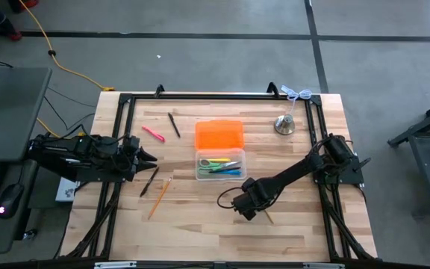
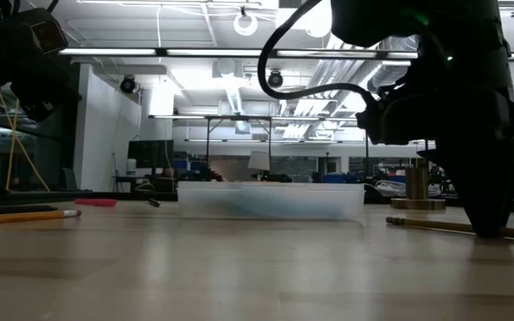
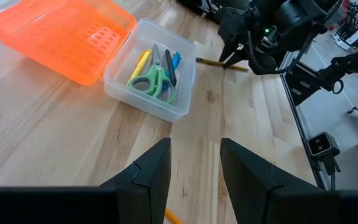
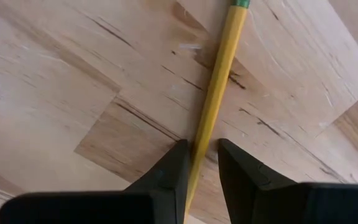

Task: Pick & place school supplies into a supply box
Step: Put the yellow pencil into the orange supply box

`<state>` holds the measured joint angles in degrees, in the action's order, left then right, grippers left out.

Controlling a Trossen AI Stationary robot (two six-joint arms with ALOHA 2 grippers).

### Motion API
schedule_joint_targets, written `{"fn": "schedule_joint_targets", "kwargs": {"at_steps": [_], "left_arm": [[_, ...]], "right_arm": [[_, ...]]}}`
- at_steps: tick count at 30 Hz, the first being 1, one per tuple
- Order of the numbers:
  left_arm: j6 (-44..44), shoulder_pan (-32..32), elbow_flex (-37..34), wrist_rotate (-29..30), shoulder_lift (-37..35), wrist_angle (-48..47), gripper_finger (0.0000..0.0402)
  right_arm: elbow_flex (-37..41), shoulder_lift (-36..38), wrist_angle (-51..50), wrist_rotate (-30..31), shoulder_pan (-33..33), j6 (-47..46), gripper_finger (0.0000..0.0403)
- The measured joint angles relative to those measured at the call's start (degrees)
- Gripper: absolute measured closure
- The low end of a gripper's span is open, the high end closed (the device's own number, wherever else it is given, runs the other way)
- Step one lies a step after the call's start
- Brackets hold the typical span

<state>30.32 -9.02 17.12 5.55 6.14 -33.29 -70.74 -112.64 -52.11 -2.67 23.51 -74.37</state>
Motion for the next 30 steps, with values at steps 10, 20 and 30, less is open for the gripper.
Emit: {"fn": "schedule_joint_targets", "kwargs": {"at_steps": [10,20,30], "left_arm": [[0.0,0.0,0.0,0.1,0.0,-0.2,0.0231],[0.0,0.0,0.0,0.1,0.0,-0.3,0.0231],[0.0,0.0,0.0,0.1,0.0,-0.4,0.0231]], "right_arm": [[0.0,-0.1,0.2,0.3,0.0,-0.1,0.0375],[0.0,-0.2,-0.5,0.0,0.0,-0.1,0.0393],[0.4,3.4,-2.7,-0.7,-0.2,-0.8,0.0398]]}}
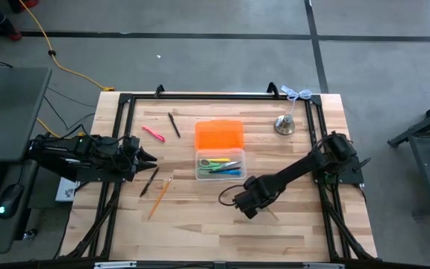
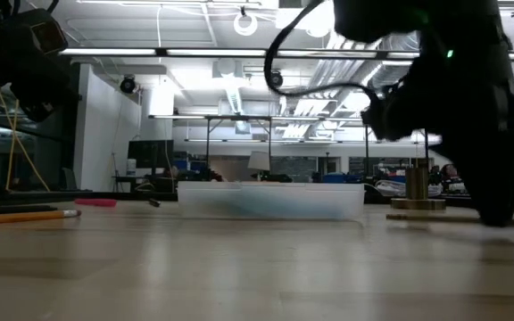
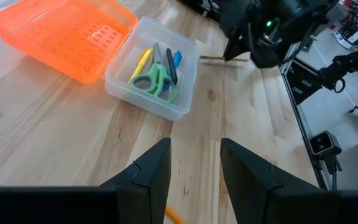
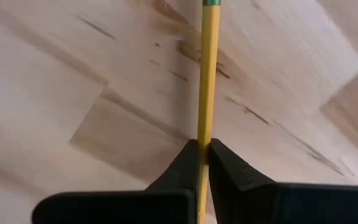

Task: Pick & place school supplies into a supply box
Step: Put the yellow pencil into the orange supply box

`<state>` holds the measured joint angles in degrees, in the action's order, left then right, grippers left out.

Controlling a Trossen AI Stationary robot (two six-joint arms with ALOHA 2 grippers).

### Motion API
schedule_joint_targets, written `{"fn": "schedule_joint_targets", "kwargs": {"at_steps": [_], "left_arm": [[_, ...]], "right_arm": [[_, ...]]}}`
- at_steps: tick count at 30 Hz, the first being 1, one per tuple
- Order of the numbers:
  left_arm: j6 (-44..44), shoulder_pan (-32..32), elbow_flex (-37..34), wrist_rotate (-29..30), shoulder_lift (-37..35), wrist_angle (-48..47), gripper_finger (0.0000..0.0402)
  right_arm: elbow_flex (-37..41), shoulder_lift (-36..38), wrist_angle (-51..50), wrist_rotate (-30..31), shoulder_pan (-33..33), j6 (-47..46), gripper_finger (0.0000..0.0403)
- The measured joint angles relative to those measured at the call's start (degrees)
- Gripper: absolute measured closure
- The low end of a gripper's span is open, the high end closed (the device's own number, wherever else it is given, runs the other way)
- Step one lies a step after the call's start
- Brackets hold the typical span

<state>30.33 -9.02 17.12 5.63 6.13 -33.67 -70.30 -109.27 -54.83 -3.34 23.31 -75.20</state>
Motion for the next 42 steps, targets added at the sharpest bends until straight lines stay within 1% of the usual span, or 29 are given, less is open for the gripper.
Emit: {"fn": "schedule_joint_targets", "kwargs": {"at_steps": [6,14,20,26,33,42], "left_arm": [[0.0,0.0,0.0,0.0,0.0,-0.5,0.0231],[0.0,0.0,0.0,0.0,0.0,-0.7,0.0231],[0.0,0.0,0.0,0.0,0.0,-0.8,0.0231],[0.0,0.0,0.0,0.0,0.0,-0.8,0.0231],[0.1,0.0,0.0,0.2,0.0,-0.3,0.0231],[0.1,0.0,0.0,1.3,0.0,-0.3,0.0231]], "right_arm": [[-0.1,4.3,-2.5,-0.7,-0.2,-0.6,0.0399],[-0.2,12.7,-6.5,-0.4,-0.2,-4.0,0.0400],[-0.3,19.7,-7.0,2.9,-0.2,-6.8,0.0401],[-0.3,24.9,-6.4,10.4,-0.2,-8.8,0.0400],[-0.3,27.2,-2.2,17.6,-0.3,-8.4,0.0400],[-0.3,27.1,1.6,18.5,-2.6,-3.3,0.0401]]}}
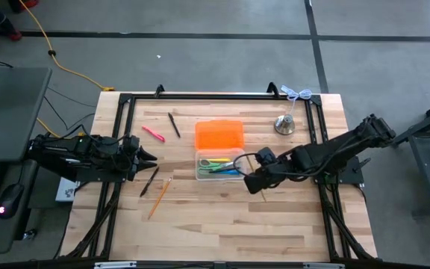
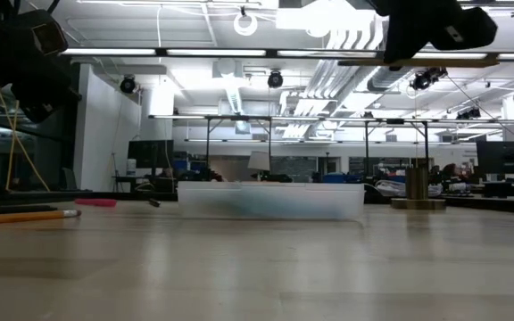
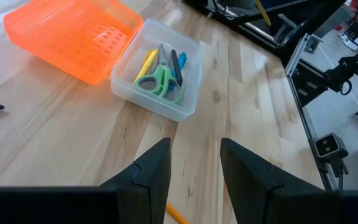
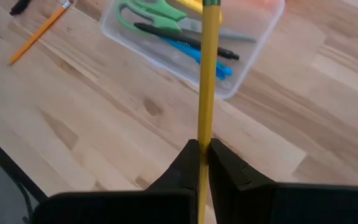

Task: Pick & place school supplies into a supply box
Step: Put the yellow pencil into the orange supply box

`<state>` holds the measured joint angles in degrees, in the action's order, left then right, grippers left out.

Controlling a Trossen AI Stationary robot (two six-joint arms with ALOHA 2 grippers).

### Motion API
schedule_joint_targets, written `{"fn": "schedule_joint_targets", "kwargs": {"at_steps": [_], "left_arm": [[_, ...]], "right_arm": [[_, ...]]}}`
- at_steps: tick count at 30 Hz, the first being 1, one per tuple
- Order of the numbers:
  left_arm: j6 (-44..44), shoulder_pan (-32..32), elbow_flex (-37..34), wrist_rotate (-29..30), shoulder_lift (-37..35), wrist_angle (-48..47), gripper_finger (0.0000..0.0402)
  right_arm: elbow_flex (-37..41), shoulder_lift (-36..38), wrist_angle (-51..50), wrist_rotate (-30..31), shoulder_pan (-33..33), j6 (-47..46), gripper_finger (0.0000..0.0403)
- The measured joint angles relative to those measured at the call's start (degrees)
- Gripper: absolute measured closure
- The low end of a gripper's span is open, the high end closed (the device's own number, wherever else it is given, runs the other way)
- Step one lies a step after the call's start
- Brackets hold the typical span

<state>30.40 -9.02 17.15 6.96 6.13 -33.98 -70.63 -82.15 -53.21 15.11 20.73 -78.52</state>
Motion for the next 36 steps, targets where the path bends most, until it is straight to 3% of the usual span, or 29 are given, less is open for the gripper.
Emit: {"fn": "schedule_joint_targets", "kwargs": {"at_steps": [14,36], "left_arm": [[0.1,0.0,0.0,0.2,0.0,0.0,0.0231],[1.8,0.0,0.1,0.2,0.0,0.0,0.0231]], "right_arm": [[0.0,0.0,4.2,-0.2,-4.2,7.3,0.0399],[0.0,0.0,22.2,0.2,-12.9,42.9,0.0402]]}}
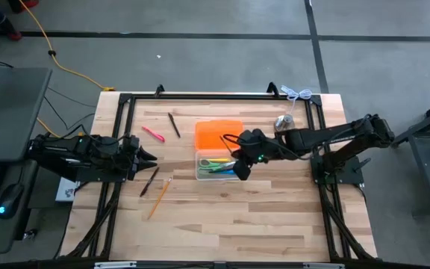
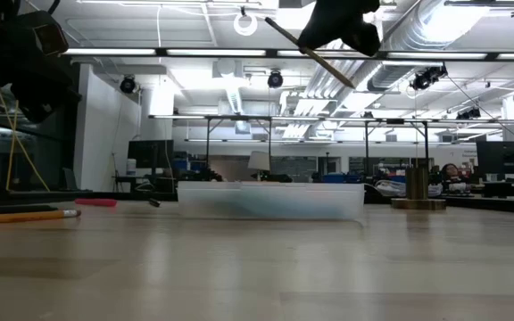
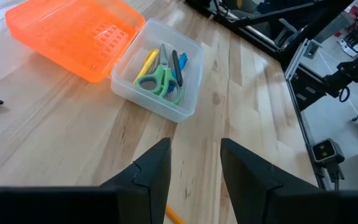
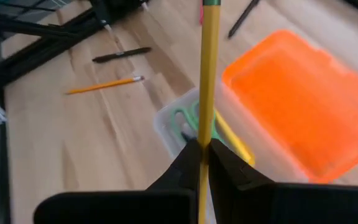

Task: Pick & place school supplies into a supply box
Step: Put the yellow pencil into the orange supply box

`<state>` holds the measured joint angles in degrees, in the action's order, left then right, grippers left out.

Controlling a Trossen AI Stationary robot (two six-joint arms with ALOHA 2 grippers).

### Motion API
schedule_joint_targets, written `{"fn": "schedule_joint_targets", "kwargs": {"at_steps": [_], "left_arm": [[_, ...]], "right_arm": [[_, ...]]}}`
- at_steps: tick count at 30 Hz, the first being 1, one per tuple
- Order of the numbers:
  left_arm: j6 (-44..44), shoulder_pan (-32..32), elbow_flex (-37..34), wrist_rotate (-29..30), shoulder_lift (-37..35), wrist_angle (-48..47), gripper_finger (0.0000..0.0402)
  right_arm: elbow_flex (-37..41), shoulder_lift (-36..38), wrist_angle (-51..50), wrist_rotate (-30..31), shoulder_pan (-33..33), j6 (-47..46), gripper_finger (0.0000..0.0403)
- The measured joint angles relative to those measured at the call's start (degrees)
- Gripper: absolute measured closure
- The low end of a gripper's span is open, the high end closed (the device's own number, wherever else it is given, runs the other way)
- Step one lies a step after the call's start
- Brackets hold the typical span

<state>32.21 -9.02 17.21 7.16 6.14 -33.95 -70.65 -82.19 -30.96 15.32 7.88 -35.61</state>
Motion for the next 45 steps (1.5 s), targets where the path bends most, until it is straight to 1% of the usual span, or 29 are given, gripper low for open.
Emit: {"fn": "schedule_joint_targets", "kwargs": {"at_steps": [3,9,15,22,26,34,39,45], "left_arm": [[0.9,0.0,0.0,0.0,0.0,0.0,0.0231],[1.1,0.0,0.0,0.0,0.0,0.0,0.0231],[3.1,0.0,0.0,0.0,0.0,0.0,0.0231],[4.3,0.0,0.0,0.8,0.0,0.0,0.0231],[4.3,0.0,0.0,1.3,0.0,0.0,0.0231],[4.3,0.0,0.0,1.5,0.0,0.0,0.0231],[5.3,0.0,0.0,1.5,0.0,0.0,0.0231],[5.6,0.0,0.0,1.5,0.0,0.0,0.0231]], "right_arm": [[0.0,0.0,1.0,1.1,-0.7,4.5,0.0401],[0.0,0.0,5.2,1.1,-2.2,14.4,0.0402],[0.0,0.0,6.3,0.9,-3.4,19.4,0.0402],[0.0,0.0,6.3,0.6,-3.8,21.6,0.0402],[0.0,-0.7,6.3,-1.2,-3.8,21.7,0.0401],[-0.3,-5.4,5.9,-5.7,-4.6,22.0,0.0402],[-2.5,-7.8,5.0,-8.4,-6.0,23.5,0.0401],[-5.3,-10.2,1.2,-10.3,-6.9,25.0,0.0401]]}}
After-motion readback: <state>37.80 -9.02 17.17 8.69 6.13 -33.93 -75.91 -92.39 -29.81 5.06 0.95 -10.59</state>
